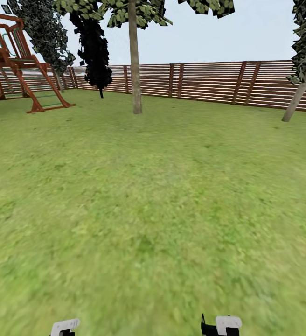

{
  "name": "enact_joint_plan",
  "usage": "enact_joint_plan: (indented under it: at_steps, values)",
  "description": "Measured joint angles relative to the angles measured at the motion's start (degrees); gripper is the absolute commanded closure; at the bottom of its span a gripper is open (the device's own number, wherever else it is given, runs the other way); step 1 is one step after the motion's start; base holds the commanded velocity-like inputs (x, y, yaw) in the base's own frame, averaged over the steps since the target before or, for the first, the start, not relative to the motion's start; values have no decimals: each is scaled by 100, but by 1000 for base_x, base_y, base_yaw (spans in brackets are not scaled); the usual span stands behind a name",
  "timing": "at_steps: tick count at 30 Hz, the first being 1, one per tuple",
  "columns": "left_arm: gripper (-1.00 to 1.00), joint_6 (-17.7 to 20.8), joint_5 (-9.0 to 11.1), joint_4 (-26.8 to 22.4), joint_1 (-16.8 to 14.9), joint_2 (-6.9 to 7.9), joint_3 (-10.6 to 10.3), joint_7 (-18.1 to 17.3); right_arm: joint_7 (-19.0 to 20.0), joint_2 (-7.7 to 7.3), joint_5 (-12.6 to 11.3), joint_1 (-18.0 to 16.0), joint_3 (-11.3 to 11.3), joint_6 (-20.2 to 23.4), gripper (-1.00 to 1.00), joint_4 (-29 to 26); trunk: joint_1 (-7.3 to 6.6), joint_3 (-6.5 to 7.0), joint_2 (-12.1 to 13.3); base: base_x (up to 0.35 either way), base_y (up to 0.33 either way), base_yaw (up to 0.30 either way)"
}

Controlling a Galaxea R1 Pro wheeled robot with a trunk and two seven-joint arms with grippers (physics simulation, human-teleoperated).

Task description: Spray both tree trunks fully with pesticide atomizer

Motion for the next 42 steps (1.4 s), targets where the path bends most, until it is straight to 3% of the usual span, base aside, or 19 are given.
enact_joint_plan:
  at_steps: [42]
  values:
    - [100, 0, 0, 0, 0, 0, 1, 0, 0, 1, 0, 0, 0, 0, -100, 0, 0, 0, 0, 338, 0, 0]
